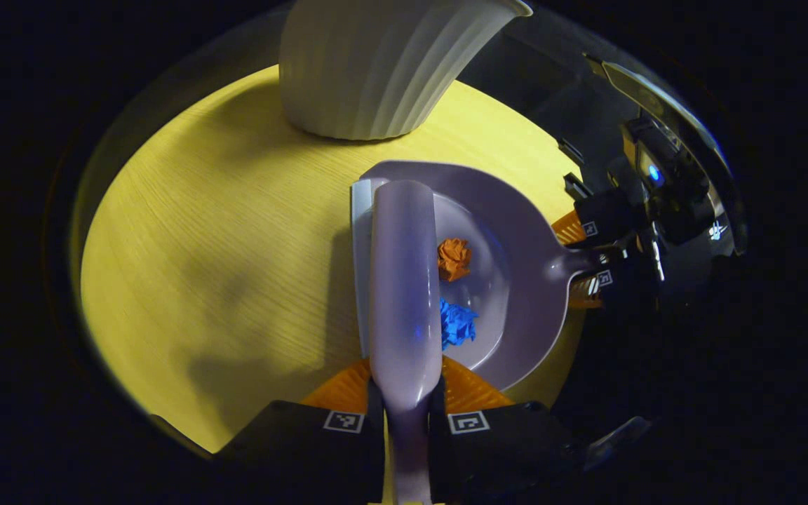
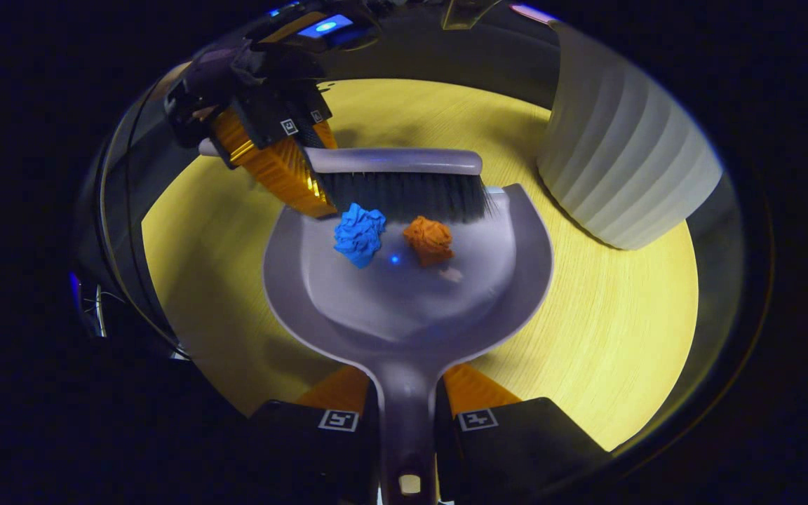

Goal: Pick up the small broom and dustpan from the desktop, sweep the trash into the dustpan with the broom, and then empty the trash into the garbage bin.

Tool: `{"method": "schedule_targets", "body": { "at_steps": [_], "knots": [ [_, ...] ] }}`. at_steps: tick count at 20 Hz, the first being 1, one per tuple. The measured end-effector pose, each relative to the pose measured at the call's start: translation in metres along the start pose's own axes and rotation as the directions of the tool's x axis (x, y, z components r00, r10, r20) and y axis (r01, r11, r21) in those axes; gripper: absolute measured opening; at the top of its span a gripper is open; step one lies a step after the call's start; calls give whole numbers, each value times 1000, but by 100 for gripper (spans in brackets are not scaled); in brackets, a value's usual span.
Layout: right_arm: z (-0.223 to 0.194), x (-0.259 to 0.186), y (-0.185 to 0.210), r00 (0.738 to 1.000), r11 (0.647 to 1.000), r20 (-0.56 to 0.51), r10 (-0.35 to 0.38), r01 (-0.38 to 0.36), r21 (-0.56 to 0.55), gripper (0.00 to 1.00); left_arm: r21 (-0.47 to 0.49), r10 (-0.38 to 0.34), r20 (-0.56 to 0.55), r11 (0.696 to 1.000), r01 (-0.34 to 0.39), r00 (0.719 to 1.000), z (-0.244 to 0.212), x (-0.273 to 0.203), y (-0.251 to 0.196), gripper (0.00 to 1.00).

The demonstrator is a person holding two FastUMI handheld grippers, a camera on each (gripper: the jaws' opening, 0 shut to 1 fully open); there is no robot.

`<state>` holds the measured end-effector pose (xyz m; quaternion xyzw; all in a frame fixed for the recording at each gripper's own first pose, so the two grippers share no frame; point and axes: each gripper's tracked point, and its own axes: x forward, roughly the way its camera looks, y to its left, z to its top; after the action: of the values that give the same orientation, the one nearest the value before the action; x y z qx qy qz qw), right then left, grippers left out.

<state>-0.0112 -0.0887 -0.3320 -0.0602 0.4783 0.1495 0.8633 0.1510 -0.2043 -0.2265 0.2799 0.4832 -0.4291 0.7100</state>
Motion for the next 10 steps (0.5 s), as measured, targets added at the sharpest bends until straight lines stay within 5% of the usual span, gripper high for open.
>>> {"method": "schedule_targets", "body": {
  "at_steps": [5,10],
  "knots": [
    [-3,4,4,1000,997,13,-18,17,73,41,-183,36,158,983,-7,987,-4,-15,-4,29],
    [0,-1,11,998,993,18,-56,53,103,41,-362,91,306,932,27,948,-22,-32,-11,27]
  ]
}}
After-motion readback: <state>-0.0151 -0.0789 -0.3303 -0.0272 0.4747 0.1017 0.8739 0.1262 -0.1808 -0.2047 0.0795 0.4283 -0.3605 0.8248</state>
